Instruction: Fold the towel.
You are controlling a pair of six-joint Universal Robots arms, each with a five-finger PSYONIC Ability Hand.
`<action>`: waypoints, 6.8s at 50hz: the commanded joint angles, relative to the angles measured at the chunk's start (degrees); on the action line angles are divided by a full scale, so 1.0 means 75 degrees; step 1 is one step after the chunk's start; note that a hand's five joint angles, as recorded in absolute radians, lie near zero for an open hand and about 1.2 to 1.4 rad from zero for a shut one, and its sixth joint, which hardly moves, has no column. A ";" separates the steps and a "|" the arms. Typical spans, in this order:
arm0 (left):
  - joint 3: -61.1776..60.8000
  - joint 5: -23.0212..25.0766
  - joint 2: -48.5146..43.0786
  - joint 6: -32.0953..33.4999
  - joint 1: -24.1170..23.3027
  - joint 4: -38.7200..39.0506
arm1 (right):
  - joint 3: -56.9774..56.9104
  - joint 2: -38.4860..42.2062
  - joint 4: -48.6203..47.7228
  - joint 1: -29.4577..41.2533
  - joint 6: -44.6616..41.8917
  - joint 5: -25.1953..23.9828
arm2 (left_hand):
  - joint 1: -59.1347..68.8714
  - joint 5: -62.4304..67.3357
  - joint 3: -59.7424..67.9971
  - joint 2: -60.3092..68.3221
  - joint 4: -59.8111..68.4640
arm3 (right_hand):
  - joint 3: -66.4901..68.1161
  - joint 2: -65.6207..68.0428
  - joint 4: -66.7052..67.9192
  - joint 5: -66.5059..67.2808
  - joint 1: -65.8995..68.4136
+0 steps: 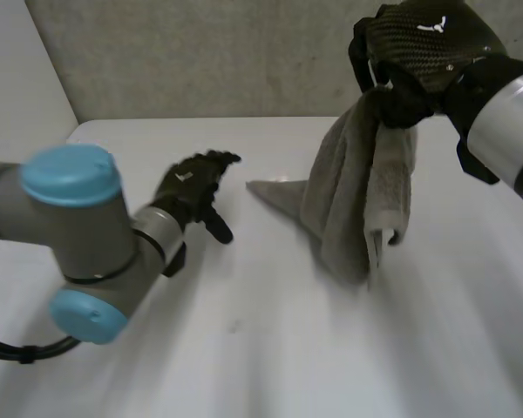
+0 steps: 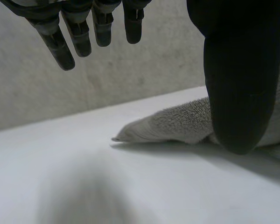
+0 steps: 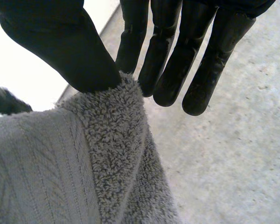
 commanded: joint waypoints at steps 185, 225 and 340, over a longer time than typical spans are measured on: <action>-0.1363 0.0513 0.5907 0.3704 0.1221 0.1521 | -0.1936 0.5455 -0.0996 0.1371 0.4607 -0.0946 | 0.9326 0.9133 0.9408 0.9411 0.9389 | -0.5554 -0.5474 -0.5644 -0.5329 -0.3840; -0.1492 0.0525 0.5838 0.3704 0.1091 0.1509 | -0.0624 0.4801 -0.1043 0.1337 0.4572 0.0507 | 0.9326 0.9133 0.9408 0.9411 0.9389 | -0.3580 -0.3499 -0.3669 -0.3354 -0.1866; 0.1262 0.0126 0.1279 0.4091 0.0716 0.2821 | -0.2851 0.3957 -0.3703 0.0798 -0.4557 0.2112 | 0.9326 0.9133 0.9408 0.9411 0.9389 | 0.1661 0.1741 0.1571 0.1886 0.3375</action>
